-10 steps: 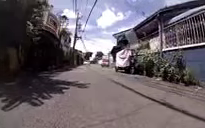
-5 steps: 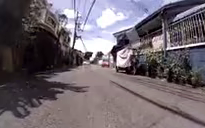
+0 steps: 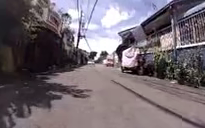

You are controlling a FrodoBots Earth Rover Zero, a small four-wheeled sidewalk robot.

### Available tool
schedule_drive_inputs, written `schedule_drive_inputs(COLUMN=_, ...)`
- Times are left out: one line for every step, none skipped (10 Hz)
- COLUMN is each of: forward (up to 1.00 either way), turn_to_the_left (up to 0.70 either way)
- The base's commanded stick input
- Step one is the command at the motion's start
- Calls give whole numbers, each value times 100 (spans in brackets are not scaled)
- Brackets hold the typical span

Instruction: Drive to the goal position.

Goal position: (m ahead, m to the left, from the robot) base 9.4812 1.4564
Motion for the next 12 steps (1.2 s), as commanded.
schedule_drive_inputs(forward=70, turn_to_the_left=-25)
schedule_drive_inputs(forward=70, turn_to_the_left=-3)
schedule_drive_inputs(forward=70, turn_to_the_left=10)
schedule_drive_inputs(forward=70, turn_to_the_left=10)
schedule_drive_inputs(forward=70, turn_to_the_left=10)
schedule_drive_inputs(forward=70, turn_to_the_left=10)
schedule_drive_inputs(forward=70, turn_to_the_left=10)
schedule_drive_inputs(forward=70, turn_to_the_left=10)
schedule_drive_inputs(forward=70, turn_to_the_left=10)
schedule_drive_inputs(forward=70, turn_to_the_left=10)
schedule_drive_inputs(forward=70, turn_to_the_left=10)
schedule_drive_inputs(forward=70, turn_to_the_left=10)
